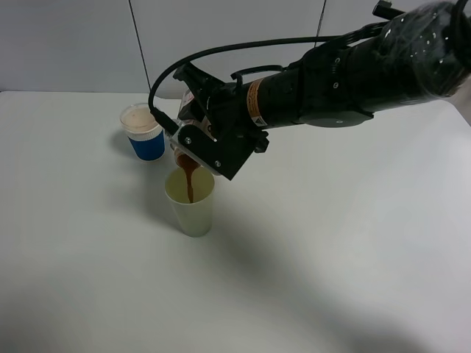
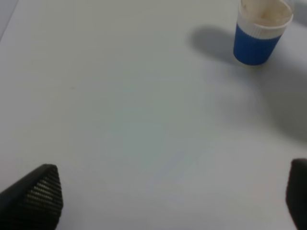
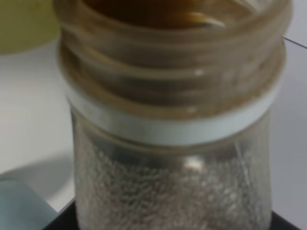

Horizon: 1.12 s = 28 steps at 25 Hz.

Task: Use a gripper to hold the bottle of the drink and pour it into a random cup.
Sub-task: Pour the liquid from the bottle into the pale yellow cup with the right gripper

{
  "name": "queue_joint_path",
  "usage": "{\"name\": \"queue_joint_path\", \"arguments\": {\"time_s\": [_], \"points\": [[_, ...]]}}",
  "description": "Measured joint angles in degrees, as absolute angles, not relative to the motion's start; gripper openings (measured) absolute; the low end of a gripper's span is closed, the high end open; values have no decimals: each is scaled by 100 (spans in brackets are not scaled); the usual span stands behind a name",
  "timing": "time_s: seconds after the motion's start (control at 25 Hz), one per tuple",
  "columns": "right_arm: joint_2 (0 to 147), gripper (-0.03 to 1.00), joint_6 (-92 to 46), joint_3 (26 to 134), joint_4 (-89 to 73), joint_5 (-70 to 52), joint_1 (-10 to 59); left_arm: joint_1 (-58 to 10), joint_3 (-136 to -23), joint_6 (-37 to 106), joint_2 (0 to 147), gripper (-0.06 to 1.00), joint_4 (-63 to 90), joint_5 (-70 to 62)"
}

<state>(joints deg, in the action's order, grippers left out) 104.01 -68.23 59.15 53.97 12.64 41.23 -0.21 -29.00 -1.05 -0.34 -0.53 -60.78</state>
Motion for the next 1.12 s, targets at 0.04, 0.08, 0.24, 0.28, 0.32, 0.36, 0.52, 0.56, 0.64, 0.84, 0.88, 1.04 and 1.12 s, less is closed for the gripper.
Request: {"name": "queue_joint_path", "arguments": {"time_s": [0.04, 0.08, 0.24, 0.28, 0.32, 0.36, 0.52, 0.56, 0.64, 0.84, 0.88, 1.04, 1.12], "points": [[10401, 38, -6830, 5915, 5393, 1264, 4123, -21, -2900, -105, -34, 93, -53, -6078], [10401, 38, -6866, 5915, 5376, 1264, 4123, -21, -2900, -105, -34, 93, -53, -6078], [10401, 38, -7063, 5915, 5247, 1264, 4123, -21, -2900, -105, -34, 93, -53, -6078], [10401, 38, -7085, 5915, 5247, 1264, 4123, -21, -2900, -105, -34, 93, -53, -6078], [10401, 38, -7117, 5915, 5225, 1264, 4123, -21, -2900, -105, -34, 93, -53, -6078], [10401, 38, -7178, 5915, 5197, 1264, 4123, -21, -2900, -105, -34, 93, -53, -6078], [10401, 38, -7322, 5915, 5118, 1264, 4123, -21, -2900, -105, -34, 93, -53, -6078], [10401, 38, -7335, 5915, 5118, 1264, 4123, -21, -2900, -105, -34, 93, -53, -6078], [10401, 38, -7360, 5915, 5113, 1264, 4123, -21, -2900, -105, -34, 93, -53, -6078], [10401, 38, -7468, 5915, 5093, 1264, 4123, -21, -2900, -105, -34, 93, -53, -6078], [10401, 38, -7519, 5915, 5057, 1264, 4123, -21, -2900, -105, -34, 93, -53, -6078], [10401, 38, -7598, 5915, 4982, 1286, 4123, -21, -2900, -105, -34, 93, -53, -6078], [10401, 38, -7619, 5915, 4965, 1313, 4123, -21, -2900, -105, -34, 93, -53, -6078]]}}
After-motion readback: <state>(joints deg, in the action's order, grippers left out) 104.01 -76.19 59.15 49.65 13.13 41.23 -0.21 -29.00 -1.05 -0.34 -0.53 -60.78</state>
